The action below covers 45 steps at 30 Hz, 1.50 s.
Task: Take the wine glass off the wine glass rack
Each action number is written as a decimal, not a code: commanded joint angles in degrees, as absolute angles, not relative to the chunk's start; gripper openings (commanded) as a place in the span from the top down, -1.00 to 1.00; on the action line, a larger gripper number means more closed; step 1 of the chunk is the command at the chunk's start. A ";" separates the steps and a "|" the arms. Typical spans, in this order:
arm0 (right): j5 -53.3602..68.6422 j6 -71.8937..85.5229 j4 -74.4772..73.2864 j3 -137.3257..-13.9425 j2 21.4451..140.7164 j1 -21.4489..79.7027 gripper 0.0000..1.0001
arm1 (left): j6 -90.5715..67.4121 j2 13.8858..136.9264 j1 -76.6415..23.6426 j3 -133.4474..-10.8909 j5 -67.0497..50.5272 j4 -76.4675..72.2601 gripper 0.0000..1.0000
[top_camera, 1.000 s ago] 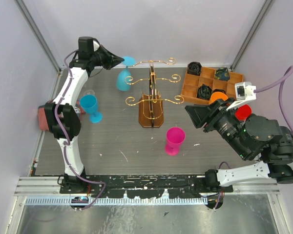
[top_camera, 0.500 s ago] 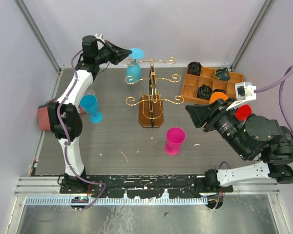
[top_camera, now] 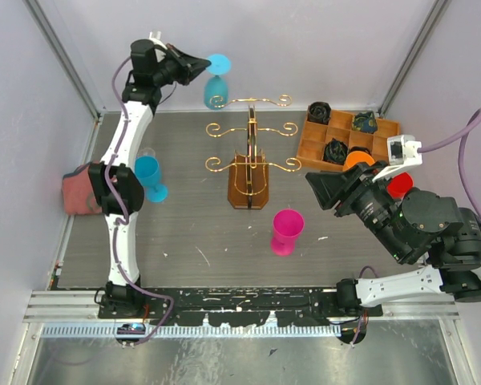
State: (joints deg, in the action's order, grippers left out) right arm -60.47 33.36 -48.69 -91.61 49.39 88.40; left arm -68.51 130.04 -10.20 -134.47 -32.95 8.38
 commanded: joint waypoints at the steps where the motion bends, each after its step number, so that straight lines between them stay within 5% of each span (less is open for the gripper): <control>1: -62.38 33.67 -48.16 -92.50 49.00 88.43 0.13 | -59.16 128.85 -7.12 -139.95 -26.94 18.68 1.00; 12: -63.75 33.85 -48.25 -90.65 48.25 88.47 0.13 | -31.59 122.71 -7.09 -145.92 -1.18 45.68 1.00; 22: -63.84 34.70 -48.26 -89.24 48.42 88.42 0.13 | -10.59 117.70 -15.81 -142.12 16.94 42.96 1.00; 32: -63.02 35.40 -48.25 -88.46 48.15 88.42 0.13 | -6.72 104.86 -17.53 -124.10 15.32 26.79 1.00; 41: -62.08 36.05 -48.25 -87.75 49.23 88.42 0.13 | -2.28 88.43 -20.90 -114.49 15.74 28.64 1.00; 45: -60.31 36.48 -48.44 -90.45 52.94 88.35 -0.09 | 4.55 80.78 -27.77 -107.21 17.53 32.54 1.00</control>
